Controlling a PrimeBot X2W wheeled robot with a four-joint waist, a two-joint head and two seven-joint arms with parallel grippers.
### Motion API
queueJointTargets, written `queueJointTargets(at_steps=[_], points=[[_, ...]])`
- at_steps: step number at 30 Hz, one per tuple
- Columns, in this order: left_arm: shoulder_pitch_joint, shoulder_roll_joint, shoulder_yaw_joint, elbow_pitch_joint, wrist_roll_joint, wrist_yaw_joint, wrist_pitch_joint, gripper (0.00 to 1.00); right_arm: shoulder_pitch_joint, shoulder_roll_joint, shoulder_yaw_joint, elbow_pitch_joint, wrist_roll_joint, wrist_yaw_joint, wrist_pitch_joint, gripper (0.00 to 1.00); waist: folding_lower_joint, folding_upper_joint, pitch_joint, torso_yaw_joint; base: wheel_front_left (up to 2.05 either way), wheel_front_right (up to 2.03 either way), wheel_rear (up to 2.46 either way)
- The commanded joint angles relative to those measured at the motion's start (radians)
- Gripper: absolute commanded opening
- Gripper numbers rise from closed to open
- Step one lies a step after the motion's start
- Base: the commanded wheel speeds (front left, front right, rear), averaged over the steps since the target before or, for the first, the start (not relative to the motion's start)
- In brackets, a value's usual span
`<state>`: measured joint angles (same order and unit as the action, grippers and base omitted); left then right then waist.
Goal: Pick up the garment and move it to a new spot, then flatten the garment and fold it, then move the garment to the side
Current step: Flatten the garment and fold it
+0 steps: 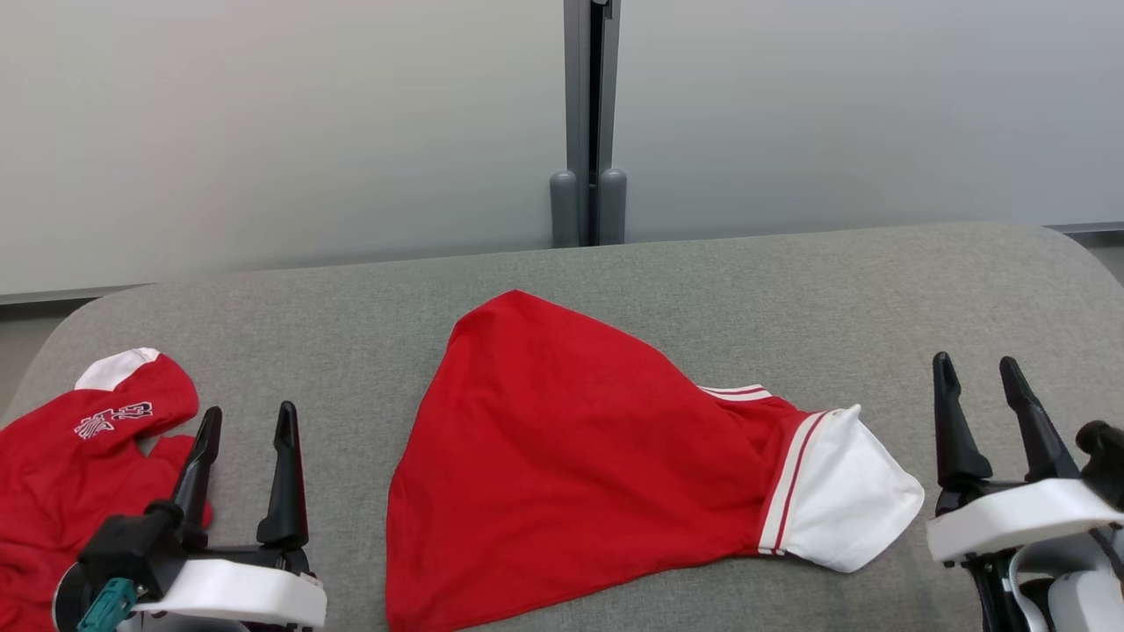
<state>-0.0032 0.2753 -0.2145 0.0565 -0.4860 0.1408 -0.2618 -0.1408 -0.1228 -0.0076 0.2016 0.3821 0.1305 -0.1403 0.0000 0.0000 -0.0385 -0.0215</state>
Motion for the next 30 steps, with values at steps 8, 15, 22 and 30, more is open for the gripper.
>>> queueJointTargets(at_steps=[8,15,22,30], points=[[0.055,-0.047,0.062,-0.029,0.075,-0.032,-0.003,1.00,0.126,-0.025,0.050,-0.103,-0.012,0.000,-0.103,1.00,0.0000,0.0000,-0.013,-0.015,0.00,0.00,0.00],[0.094,-0.098,0.073,-0.013,0.141,-0.054,-0.003,1.00,0.189,-0.020,0.049,-0.118,-0.026,0.001,-0.126,1.00,0.0000,0.0000,-0.015,-0.019,0.00,0.00,0.00],[0.105,-0.120,0.097,0.006,0.183,-0.081,-0.003,1.00,0.187,-0.022,0.045,-0.136,-0.034,0.001,-0.127,1.00,0.0000,0.0000,-0.014,-0.025,0.00,0.00,0.00],[0.097,-0.134,0.105,0.019,0.201,-0.104,-0.003,1.00,0.190,-0.026,0.022,-0.132,-0.034,0.001,-0.127,1.00,0.0000,0.0000,-0.013,-0.016,0.00,0.00,0.00]])
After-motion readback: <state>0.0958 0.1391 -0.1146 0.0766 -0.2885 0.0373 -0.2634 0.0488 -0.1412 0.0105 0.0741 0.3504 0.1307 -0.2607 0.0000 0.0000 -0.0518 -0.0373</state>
